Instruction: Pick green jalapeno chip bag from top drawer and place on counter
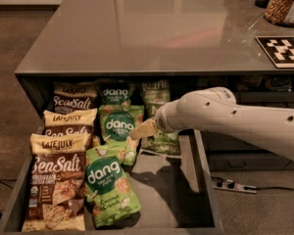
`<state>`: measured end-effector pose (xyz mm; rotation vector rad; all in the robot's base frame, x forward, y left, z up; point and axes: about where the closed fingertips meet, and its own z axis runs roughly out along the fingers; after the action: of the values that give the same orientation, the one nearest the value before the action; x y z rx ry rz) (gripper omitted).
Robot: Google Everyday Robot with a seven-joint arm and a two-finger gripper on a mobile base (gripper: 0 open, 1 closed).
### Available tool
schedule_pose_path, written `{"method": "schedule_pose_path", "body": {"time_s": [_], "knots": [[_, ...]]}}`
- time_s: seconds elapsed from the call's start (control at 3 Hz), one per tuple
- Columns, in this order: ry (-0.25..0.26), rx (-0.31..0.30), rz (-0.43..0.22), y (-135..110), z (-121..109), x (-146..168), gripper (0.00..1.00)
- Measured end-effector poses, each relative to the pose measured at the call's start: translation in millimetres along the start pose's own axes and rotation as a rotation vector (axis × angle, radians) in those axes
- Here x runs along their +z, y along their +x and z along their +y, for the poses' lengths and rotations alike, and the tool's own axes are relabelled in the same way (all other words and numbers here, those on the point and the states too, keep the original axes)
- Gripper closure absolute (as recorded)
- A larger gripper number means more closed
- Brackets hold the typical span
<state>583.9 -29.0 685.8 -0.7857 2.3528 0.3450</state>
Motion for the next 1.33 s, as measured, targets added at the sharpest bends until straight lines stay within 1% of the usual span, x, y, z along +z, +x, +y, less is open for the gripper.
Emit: {"method": "schedule_pose_path", "body": {"time_s": [0.33,0.67,1.0,1.33], "knots": [[0.01,0.029,0.03,20.7,-2.8,28.0,0.0],[0.029,0.052,0.056,37.6,-9.6,46.9,0.0],[0.073,0.065,0.073,47.2,-24.9,56.6,0.0],[0.122,0.08,0.078,51.2,-42.5,57.7,0.0]]}}
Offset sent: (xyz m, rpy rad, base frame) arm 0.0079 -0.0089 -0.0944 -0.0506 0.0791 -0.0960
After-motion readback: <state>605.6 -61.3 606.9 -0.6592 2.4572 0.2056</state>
